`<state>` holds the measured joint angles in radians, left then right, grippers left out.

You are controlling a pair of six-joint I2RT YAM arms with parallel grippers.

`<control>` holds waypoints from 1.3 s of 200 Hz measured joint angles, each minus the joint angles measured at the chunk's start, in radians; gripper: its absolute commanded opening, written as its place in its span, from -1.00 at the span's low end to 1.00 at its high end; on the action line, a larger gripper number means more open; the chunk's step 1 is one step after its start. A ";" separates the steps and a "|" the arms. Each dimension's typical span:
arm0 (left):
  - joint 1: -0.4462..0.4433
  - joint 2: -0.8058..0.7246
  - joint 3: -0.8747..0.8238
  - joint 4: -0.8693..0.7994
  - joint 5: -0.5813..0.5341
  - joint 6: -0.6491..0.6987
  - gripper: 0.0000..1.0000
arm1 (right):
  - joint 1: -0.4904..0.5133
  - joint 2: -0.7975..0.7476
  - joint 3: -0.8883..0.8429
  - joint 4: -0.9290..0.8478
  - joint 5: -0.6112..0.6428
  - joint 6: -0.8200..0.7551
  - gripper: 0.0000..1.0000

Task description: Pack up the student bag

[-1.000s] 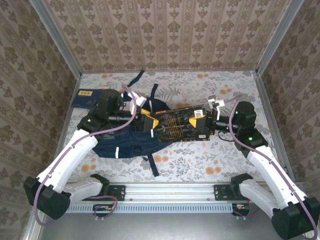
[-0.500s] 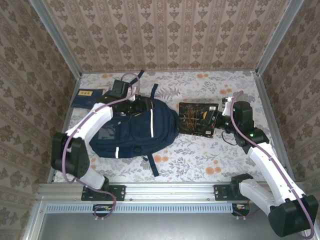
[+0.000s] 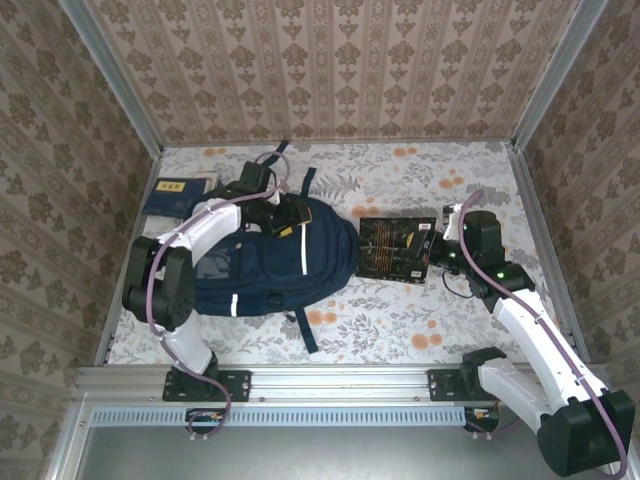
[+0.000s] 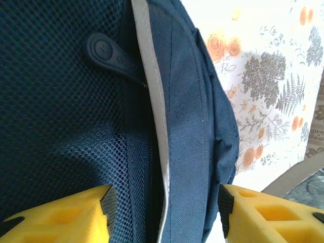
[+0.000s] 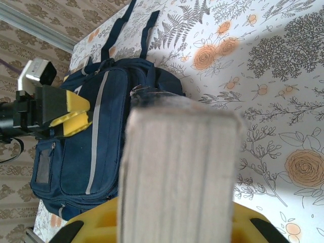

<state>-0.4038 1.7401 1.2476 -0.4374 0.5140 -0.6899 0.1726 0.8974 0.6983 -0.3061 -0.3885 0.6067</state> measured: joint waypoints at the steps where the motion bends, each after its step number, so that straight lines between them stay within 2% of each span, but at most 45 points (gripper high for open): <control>1: -0.001 0.002 0.000 0.001 0.001 0.000 0.14 | 0.000 0.000 0.000 0.000 0.000 0.000 -1.00; 70: -0.057 0.032 -0.001 0.061 0.027 -0.035 -0.01 | 0.000 0.008 -0.018 0.018 -0.019 0.000 -1.00; 98: -0.094 0.032 -0.002 0.077 0.022 -0.041 -0.03 | 0.000 0.010 -0.027 0.018 -0.031 0.003 -1.00; 144: -0.099 0.063 -0.002 0.072 -0.001 -0.042 -0.03 | 0.000 0.013 -0.027 0.020 -0.037 0.006 -1.00; 158: -0.101 0.064 -0.002 0.068 -0.017 -0.035 -0.21 | 0.000 0.012 -0.027 0.020 -0.037 0.008 -1.00; 199: -0.100 0.068 -0.003 0.040 -0.050 0.012 -1.00 | -0.005 -0.011 -0.031 0.018 -0.035 0.019 -1.00; 223: -0.101 0.068 0.000 0.036 -0.034 0.063 -1.00 | -0.006 -0.046 -0.031 0.005 -0.001 0.022 -1.00; 260: -0.103 0.019 0.004 0.026 0.067 0.127 -1.00 | -0.008 -0.095 -0.015 -0.055 0.048 0.022 -1.00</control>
<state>-0.5068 1.7592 1.2518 -0.4110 0.5812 -0.5632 0.1650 0.8021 0.6830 -0.3614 -0.3401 0.6289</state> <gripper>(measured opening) 0.044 0.188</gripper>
